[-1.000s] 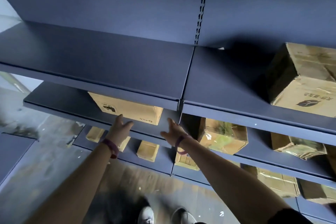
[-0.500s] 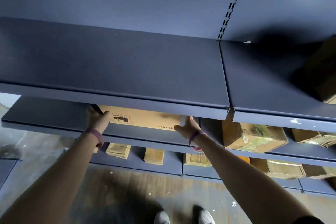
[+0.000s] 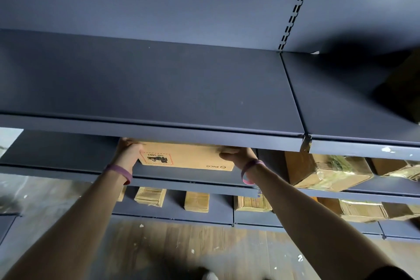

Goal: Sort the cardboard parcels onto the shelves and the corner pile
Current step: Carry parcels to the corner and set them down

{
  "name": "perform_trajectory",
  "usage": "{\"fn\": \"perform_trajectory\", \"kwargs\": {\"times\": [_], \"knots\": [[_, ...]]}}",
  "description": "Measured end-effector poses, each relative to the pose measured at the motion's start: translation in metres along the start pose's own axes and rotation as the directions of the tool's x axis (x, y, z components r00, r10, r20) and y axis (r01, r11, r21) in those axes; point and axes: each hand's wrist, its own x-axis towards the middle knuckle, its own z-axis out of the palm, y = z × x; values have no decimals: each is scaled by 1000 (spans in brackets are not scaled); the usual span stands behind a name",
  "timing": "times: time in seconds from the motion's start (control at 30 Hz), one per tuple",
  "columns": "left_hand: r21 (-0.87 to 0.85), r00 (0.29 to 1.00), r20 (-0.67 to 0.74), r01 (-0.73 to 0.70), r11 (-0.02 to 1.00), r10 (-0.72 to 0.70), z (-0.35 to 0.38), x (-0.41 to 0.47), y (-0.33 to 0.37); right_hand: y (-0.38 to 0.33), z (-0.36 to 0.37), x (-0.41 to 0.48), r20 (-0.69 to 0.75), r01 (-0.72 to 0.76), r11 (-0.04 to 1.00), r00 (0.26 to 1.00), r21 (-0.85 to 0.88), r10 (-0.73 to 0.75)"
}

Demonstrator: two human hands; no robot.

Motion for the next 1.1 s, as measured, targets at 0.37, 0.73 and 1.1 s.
{"fn": "perform_trajectory", "kwargs": {"times": [0.37,0.73,1.1], "knots": [[20,993,10,-114,993,114,-6,-105,-27,36,-38,-71,-14,311,950,950,14,-310],[-18,978,-97,-187,982,185,34,-311,-57,94,-144,-198,75,240,948,963,208,-260],[28,951,-166,-262,965,263,112,-471,-81,147,-275,-323,-64,180,946,984,271,-169]]}}
